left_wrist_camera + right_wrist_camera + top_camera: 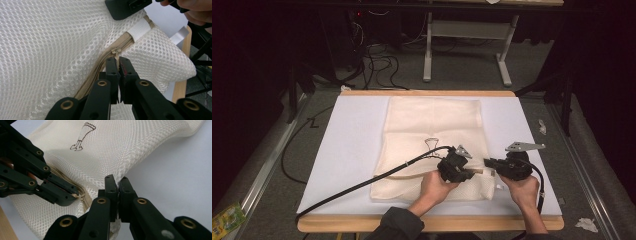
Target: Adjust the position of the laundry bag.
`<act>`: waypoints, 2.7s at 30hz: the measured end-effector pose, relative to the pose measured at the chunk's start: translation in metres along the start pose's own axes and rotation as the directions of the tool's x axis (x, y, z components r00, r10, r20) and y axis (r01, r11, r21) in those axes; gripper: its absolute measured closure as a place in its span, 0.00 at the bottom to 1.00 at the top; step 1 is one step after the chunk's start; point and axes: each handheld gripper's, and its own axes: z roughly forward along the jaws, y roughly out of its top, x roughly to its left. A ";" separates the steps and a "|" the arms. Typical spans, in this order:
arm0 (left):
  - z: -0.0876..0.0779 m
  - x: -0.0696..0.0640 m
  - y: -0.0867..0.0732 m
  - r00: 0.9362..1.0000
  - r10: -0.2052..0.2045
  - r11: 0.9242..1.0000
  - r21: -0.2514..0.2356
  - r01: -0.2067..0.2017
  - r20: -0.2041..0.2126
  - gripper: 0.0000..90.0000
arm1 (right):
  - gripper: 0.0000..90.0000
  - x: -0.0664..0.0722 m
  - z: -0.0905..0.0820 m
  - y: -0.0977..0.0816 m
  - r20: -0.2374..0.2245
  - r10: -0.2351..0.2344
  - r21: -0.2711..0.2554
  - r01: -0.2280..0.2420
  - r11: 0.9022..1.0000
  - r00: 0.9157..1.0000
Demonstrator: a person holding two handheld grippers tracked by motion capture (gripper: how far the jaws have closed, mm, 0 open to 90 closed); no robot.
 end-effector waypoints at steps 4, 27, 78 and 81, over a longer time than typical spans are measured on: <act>0.000 0.000 -0.003 1.000 0.001 1.000 -0.011 -0.001 0.004 0.97 | 0.99 0.004 -0.001 -0.001 0.018 -0.018 -0.009 0.018 1.000 1.000; -0.012 0.002 -0.011 1.000 -0.014 1.000 -0.014 0.014 -0.022 0.97 | 0.99 -0.002 0.006 -0.009 0.013 0.014 -0.006 -0.014 1.000 1.000; -0.053 0.026 -0.046 0.991 -0.110 0.990 -0.098 0.103 -0.070 0.97 | 0.99 -0.007 0.014 -0.016 0.036 0.039 -0.024 -0.038 0.999 0.999; -0.055 0.027 -0.048 0.991 -0.116 0.989 -0.100 0.108 -0.072 0.97 | 0.99 -0.008 0.014 -0.015 0.035 0.034 -0.025 -0.033 0.999 0.999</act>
